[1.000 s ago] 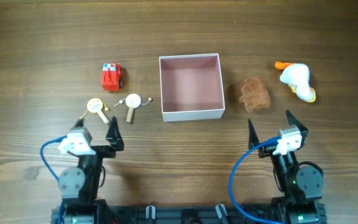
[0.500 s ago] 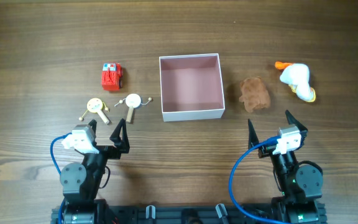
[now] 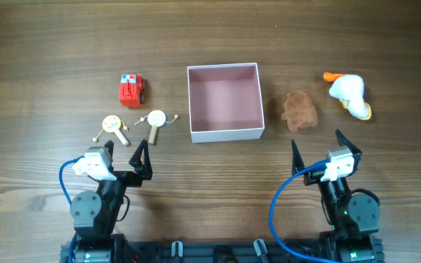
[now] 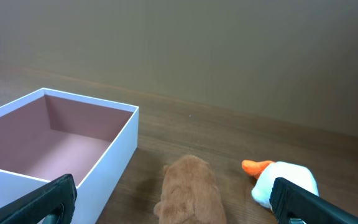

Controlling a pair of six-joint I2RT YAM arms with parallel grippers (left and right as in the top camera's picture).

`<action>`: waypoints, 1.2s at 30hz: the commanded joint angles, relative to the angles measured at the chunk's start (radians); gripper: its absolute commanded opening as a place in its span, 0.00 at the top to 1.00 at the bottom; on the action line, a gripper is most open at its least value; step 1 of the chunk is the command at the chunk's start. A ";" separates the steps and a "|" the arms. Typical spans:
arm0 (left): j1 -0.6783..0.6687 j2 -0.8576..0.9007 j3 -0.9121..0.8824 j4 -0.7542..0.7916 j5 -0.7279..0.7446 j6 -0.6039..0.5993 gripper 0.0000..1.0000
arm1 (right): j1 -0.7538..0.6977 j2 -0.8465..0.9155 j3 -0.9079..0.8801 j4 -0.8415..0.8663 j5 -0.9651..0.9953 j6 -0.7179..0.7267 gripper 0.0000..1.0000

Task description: Pack container

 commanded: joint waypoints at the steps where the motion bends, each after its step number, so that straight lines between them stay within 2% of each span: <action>1: -0.004 -0.001 -0.004 -0.002 0.027 -0.013 0.00 | -0.003 0.006 -0.002 0.003 -0.016 -0.013 0.00; 9: -0.004 -0.001 -0.004 -0.002 0.027 -0.013 0.00 | -0.003 0.006 -0.002 0.003 -0.016 -0.013 0.00; 13: -0.004 -0.001 -0.004 -0.006 -0.027 -0.010 0.00 | -0.003 0.006 -0.002 0.003 -0.016 -0.013 0.00; 25: -0.004 0.000 -0.004 -0.006 -0.010 -0.021 0.00 | -0.003 0.006 -0.002 0.005 -0.024 -0.009 0.00; 33: -0.004 0.001 -0.003 -0.006 -0.011 -0.024 0.00 | -0.003 0.006 -0.002 0.031 -0.115 0.094 0.00; 36: -0.004 0.002 0.011 -0.028 -0.011 -0.076 0.00 | -0.003 0.006 0.002 0.048 -0.156 0.125 0.00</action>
